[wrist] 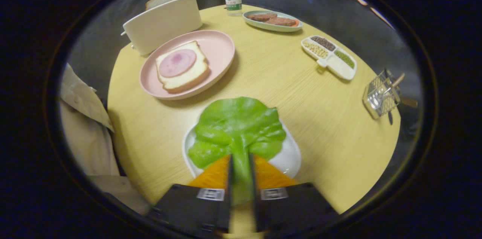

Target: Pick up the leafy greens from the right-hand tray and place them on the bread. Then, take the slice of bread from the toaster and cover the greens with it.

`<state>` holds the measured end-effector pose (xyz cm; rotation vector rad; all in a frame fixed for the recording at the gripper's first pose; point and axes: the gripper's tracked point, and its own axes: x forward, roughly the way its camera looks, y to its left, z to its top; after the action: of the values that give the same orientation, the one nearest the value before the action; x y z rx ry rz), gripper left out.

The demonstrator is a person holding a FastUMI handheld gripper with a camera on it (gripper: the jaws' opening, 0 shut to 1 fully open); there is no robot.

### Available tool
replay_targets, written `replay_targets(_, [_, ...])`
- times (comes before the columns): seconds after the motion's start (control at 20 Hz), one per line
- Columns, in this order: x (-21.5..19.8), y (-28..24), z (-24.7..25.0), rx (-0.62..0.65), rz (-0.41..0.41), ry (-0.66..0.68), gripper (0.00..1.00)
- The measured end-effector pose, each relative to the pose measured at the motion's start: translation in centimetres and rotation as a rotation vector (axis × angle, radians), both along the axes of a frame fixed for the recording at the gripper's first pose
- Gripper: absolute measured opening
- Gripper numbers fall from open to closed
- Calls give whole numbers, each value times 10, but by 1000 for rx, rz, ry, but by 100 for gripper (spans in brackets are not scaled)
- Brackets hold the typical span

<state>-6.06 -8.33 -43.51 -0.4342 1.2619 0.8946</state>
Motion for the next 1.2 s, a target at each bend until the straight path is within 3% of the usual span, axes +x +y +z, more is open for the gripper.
replay_targets(0.05, [1, -2, 1, -2, -6, -7, 17])
replay_targets(0.15, [-2, -1, 1, -3, -5, -17, 17])
replay_targets(0.25, [-7, 3, 2, -8, 32, -31, 4])
replay_targets(0.4, [-8, 5, 11, -4, 30, -49, 3])
replay_targets(0.8, [16, 14, 71, 5, -86, -149, 3])
replay_targets(1.2, [7, 80, 111, 52, -61, -190, 3])
